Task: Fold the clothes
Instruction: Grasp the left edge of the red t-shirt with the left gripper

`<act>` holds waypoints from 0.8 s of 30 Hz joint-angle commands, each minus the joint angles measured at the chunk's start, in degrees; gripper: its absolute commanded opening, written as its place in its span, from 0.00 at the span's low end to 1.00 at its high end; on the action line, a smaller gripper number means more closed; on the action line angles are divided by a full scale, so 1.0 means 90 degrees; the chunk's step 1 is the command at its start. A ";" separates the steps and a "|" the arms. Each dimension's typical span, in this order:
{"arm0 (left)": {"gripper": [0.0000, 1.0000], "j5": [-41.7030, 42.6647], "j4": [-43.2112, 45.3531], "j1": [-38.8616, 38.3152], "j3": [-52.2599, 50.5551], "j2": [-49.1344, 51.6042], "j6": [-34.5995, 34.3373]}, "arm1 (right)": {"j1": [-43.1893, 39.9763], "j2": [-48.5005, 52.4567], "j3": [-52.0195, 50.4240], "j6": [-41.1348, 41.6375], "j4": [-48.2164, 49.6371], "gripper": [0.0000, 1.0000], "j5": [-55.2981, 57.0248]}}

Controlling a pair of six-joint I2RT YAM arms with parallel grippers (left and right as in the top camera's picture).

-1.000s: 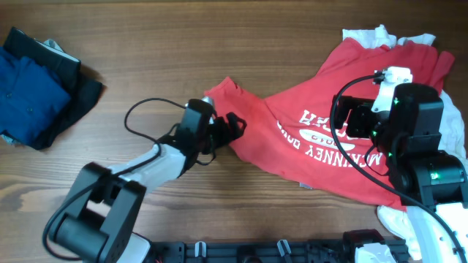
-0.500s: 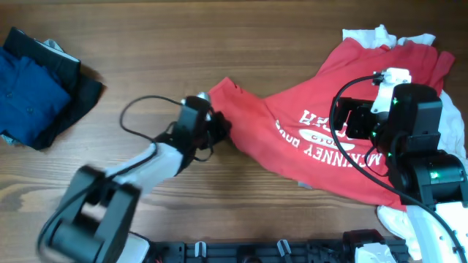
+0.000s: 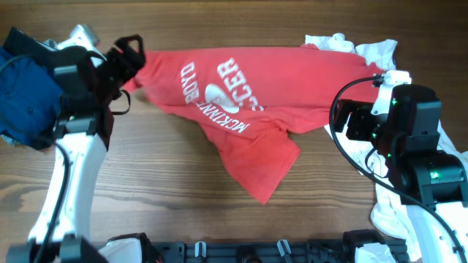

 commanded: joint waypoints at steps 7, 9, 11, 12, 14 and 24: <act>1.00 0.1970 -0.2319 -0.0974 -0.0063 0.0857 0.0214 | -0.0029 0.0231 -0.0012 0.0029 -0.0078 0.95 0.0957; 1.00 0.1957 -0.2873 -0.1520 -0.0063 0.0855 0.0515 | -0.0029 0.0481 -0.0012 0.0029 -0.0080 0.95 0.1144; 1.00 0.1790 -0.3133 -0.2084 -0.0092 0.0869 0.0678 | -0.0073 0.0818 -0.0012 0.0041 -0.0080 0.96 0.1234; 1.00 0.1622 -0.3223 -0.2348 -0.0124 0.0872 0.0673 | -0.0124 0.1003 -0.0012 0.0070 -0.0080 0.96 0.1236; 1.00 0.1241 -0.3410 -0.3019 -0.0182 0.0947 0.0551 | -0.0357 0.1523 -0.0012 0.0311 -0.0083 0.97 0.1209; 1.00 0.1107 -0.3609 -0.3708 -0.0359 0.1797 -0.0738 | -0.1178 0.3007 -0.0012 0.0175 -0.0170 0.99 0.0770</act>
